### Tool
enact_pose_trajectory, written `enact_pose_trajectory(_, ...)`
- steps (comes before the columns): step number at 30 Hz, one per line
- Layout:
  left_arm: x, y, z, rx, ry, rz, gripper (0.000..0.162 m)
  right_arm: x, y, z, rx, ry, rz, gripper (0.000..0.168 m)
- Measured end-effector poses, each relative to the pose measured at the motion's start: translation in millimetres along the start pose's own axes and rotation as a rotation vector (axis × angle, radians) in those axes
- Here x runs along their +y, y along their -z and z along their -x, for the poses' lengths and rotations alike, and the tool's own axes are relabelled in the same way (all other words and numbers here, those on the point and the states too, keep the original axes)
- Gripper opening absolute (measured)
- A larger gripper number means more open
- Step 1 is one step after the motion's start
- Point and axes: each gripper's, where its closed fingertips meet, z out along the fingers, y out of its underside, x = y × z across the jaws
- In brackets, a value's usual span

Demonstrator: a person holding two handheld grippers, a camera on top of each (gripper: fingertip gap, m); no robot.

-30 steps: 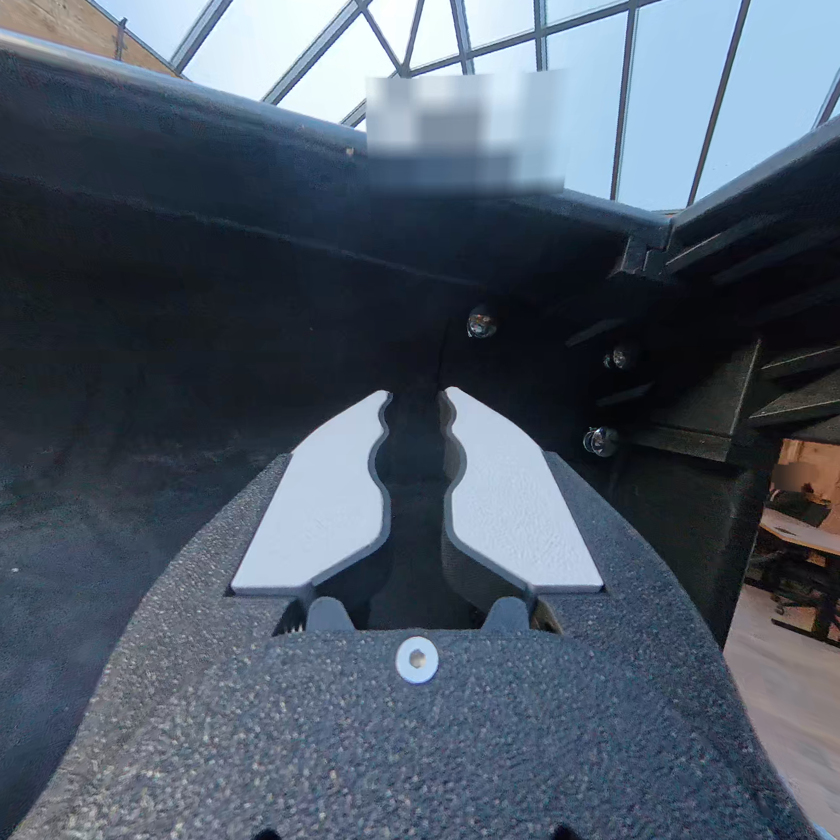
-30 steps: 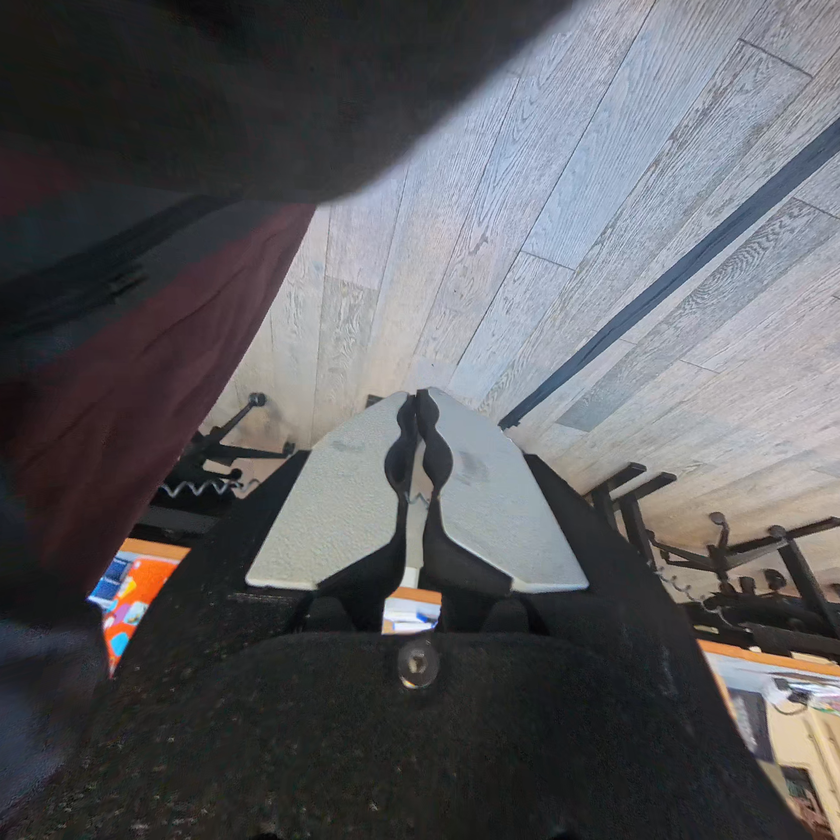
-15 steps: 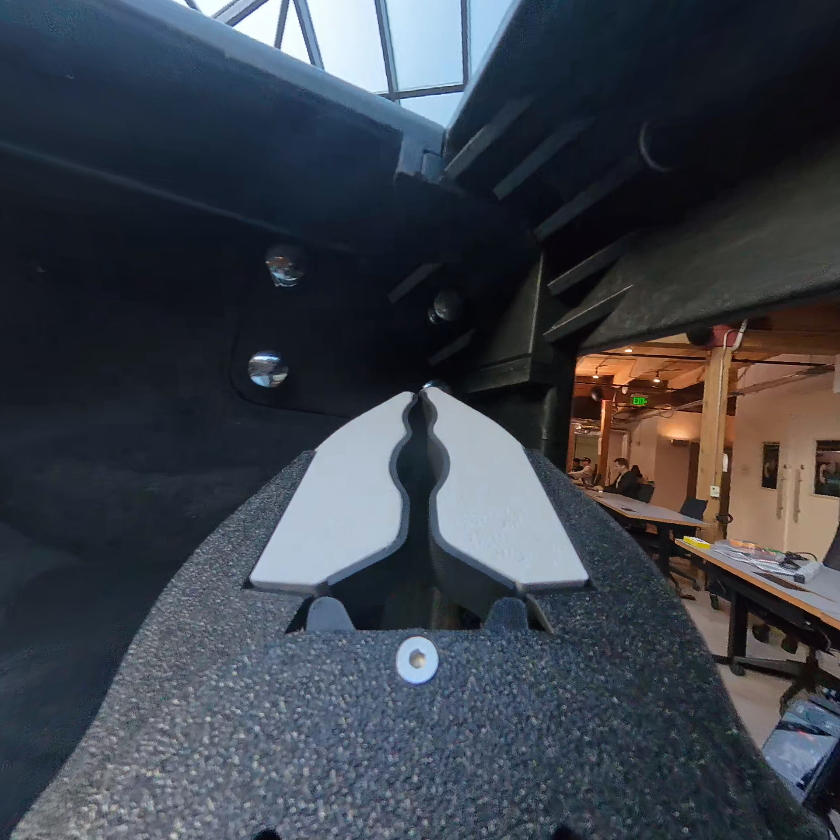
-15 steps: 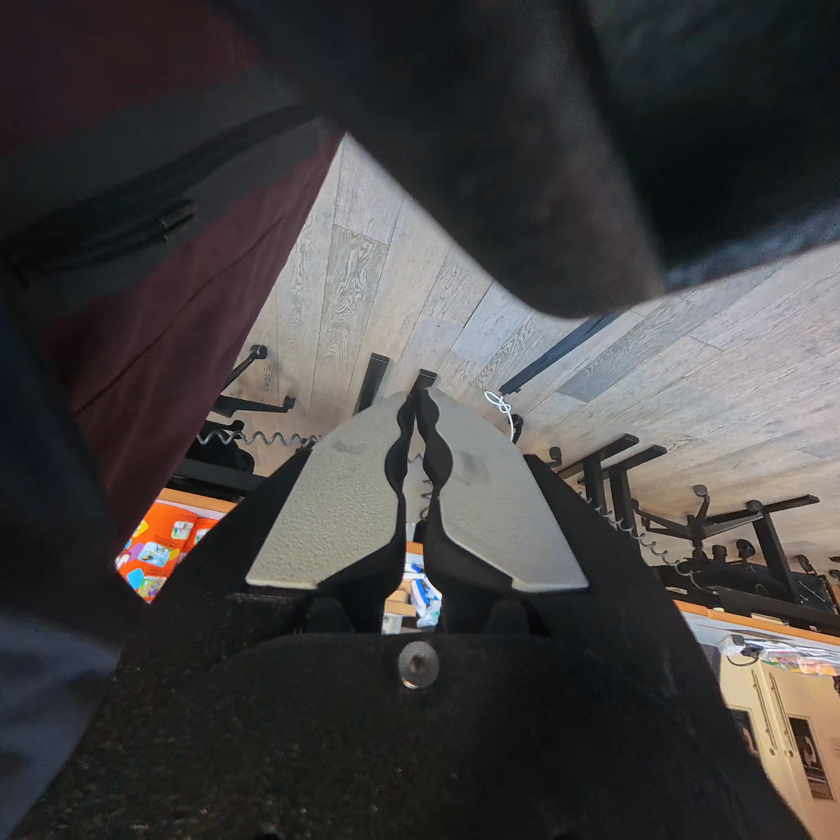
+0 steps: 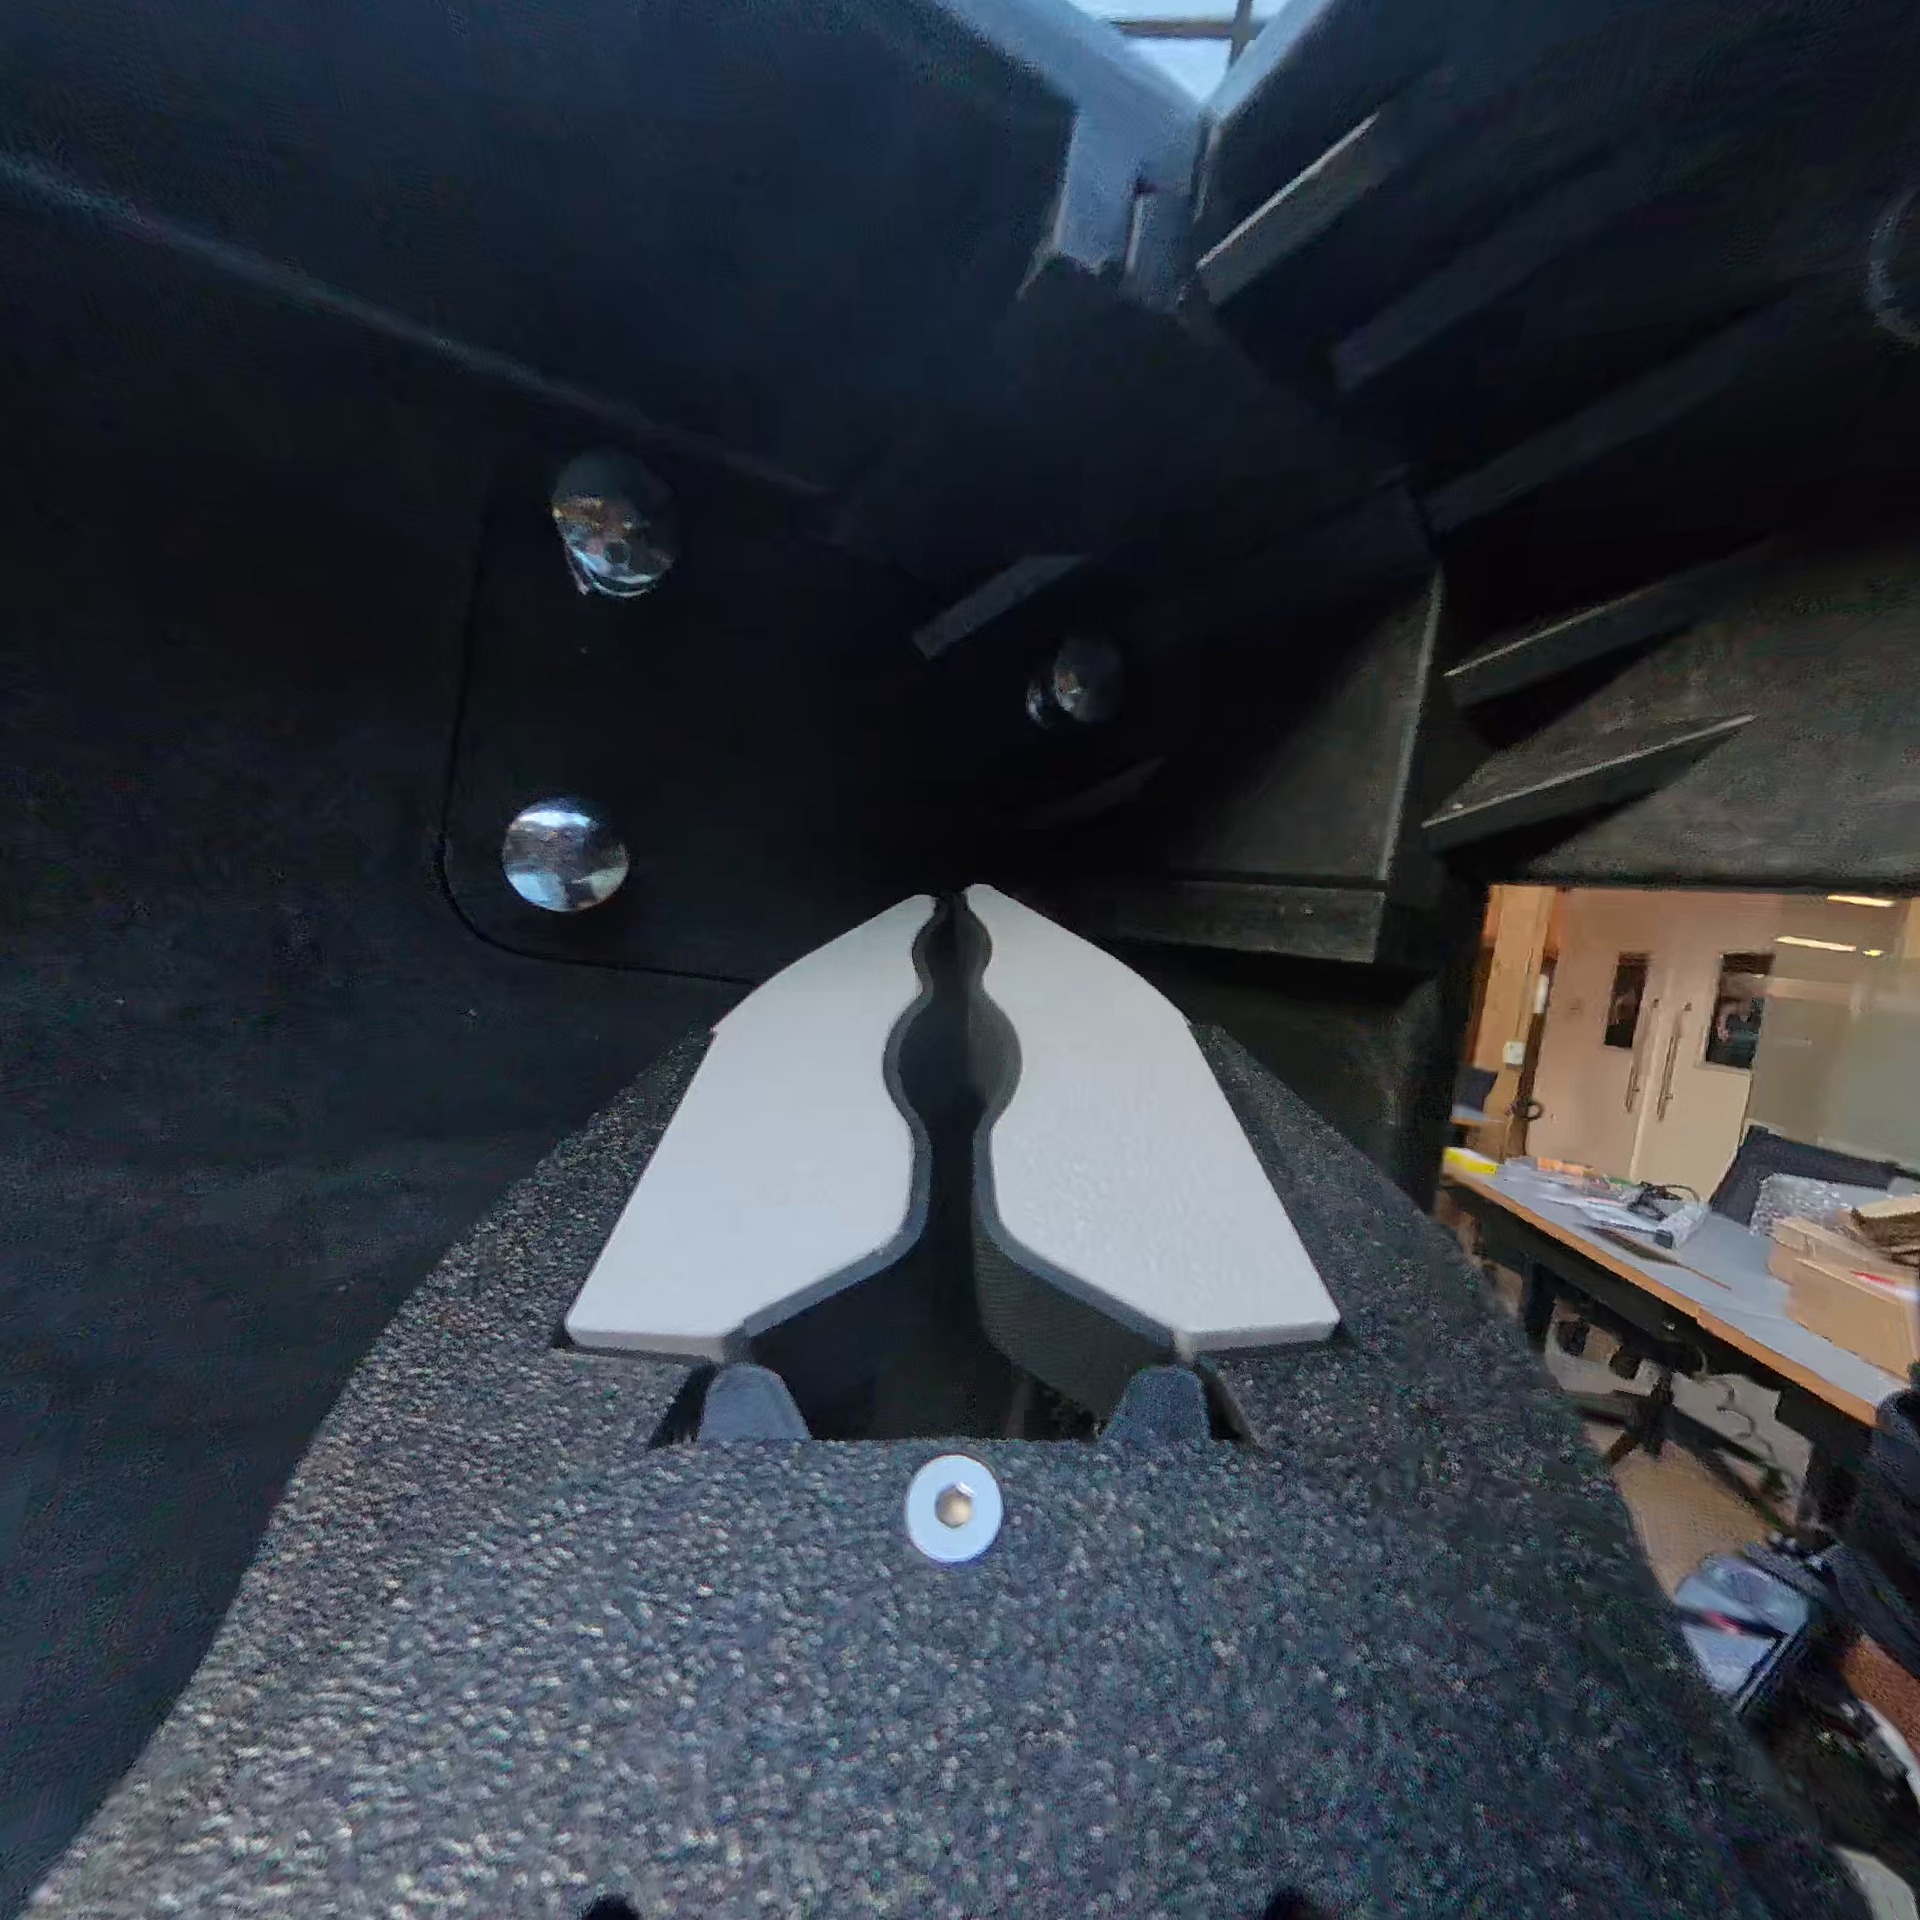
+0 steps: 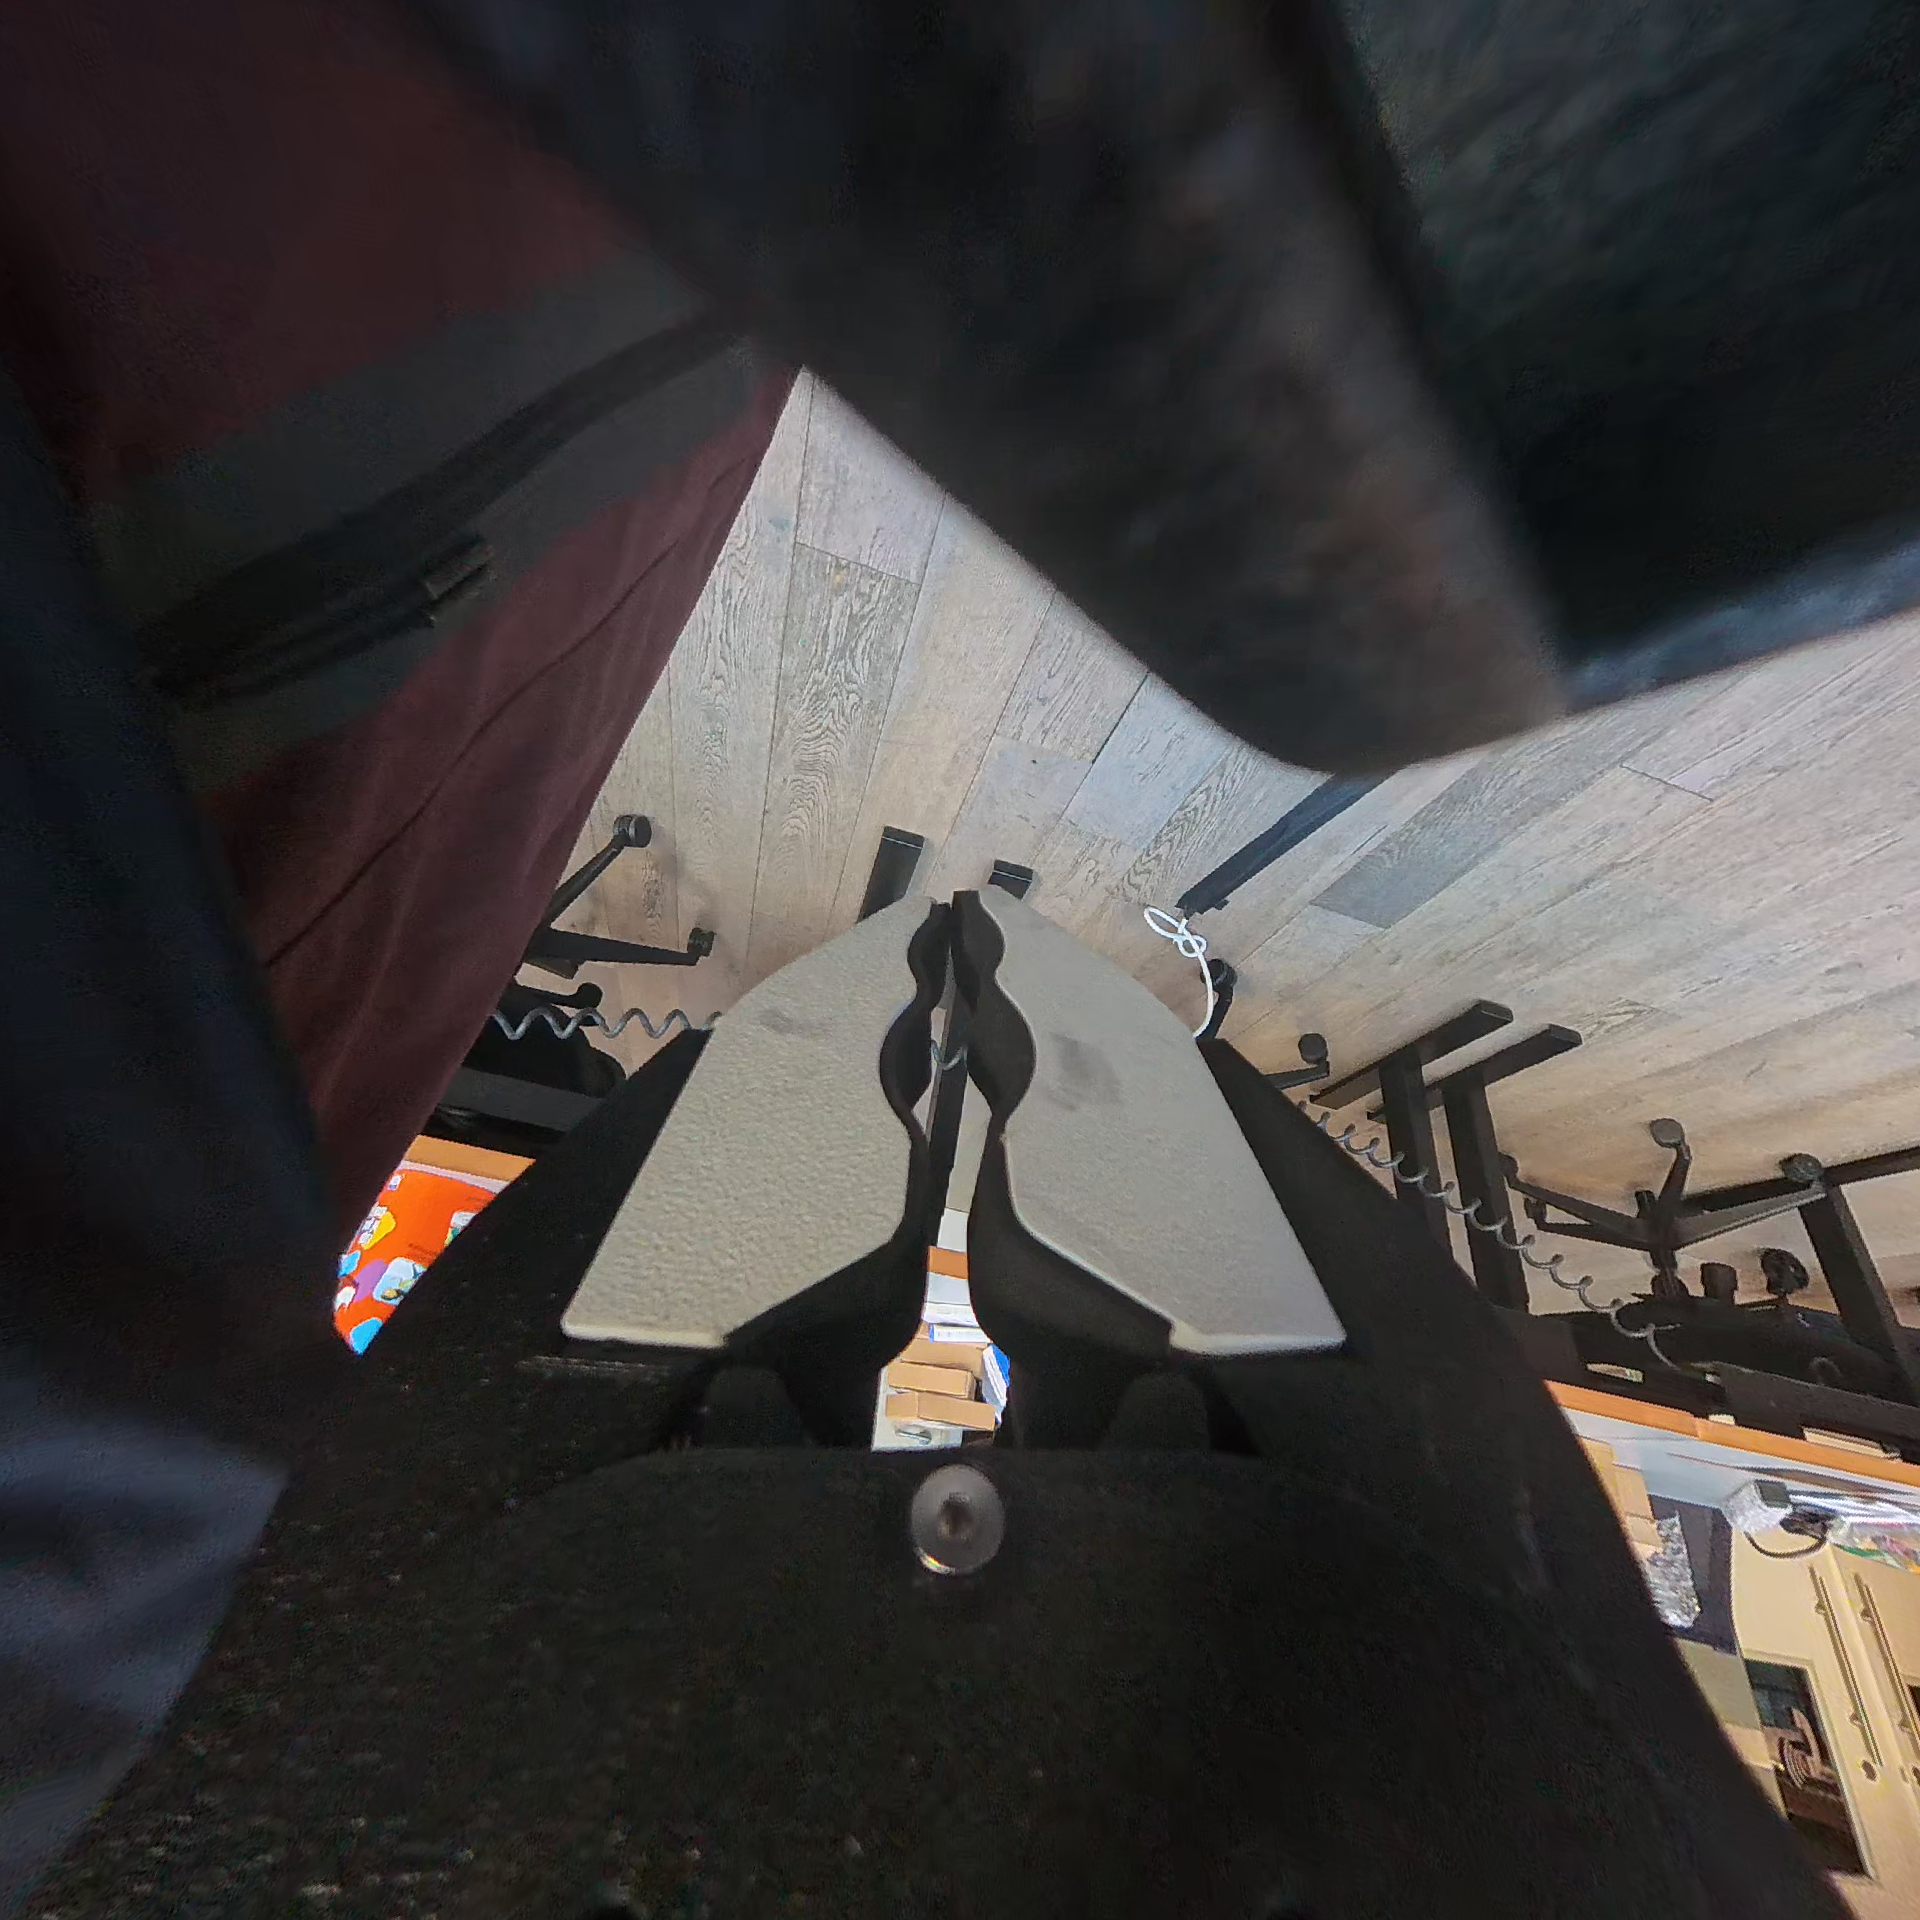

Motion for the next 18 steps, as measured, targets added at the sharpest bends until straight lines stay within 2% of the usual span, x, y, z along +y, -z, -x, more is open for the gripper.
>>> enact_pose_trajectory(4,1,2,2,-0.01,-0.058,0.006,0.0,2,1,0,0.006,0.008,0.01,0.004)
enact_pose_trajectory(9,-31,16,-2,0.036,-0.042,-0.161,0.0,8,1,2,0.007,0.025,0.03,0.004)
enact_pose_trajectory(12,-40,8,-17,0.121,-0.097,-0.152,0.0,11,1,2,0.01,0.035,0.047,0.004)
enact_pose_trajectory(18,-37,-15,-28,0.184,-0.168,-0.051,0.0,7,4,1,0.013,0.046,0.043,0.003)
